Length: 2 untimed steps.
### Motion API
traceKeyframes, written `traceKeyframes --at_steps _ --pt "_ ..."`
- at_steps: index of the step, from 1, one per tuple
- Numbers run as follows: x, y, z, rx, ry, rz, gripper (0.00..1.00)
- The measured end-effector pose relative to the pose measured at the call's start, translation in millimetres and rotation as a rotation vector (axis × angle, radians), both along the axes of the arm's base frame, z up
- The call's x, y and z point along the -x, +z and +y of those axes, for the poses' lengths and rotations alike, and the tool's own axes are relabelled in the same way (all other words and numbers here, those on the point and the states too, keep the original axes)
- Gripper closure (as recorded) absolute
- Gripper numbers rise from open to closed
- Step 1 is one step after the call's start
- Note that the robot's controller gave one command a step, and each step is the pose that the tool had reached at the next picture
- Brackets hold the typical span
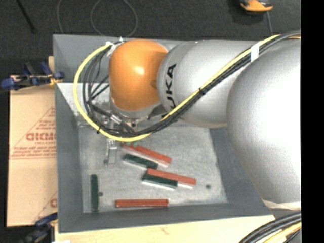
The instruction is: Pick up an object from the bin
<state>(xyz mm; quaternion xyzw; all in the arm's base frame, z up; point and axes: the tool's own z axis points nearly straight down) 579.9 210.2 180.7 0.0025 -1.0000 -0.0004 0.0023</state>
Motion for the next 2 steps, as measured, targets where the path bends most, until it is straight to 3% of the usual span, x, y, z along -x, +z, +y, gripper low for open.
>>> traceKeyframes --at_steps 1,2 --pt "-26.3 -114.5 -101.8 0.005 0.094 -0.002 0.00" --pt "-3.4 -78.5 -135.9 0.001 0.044 -0.008 0.00"
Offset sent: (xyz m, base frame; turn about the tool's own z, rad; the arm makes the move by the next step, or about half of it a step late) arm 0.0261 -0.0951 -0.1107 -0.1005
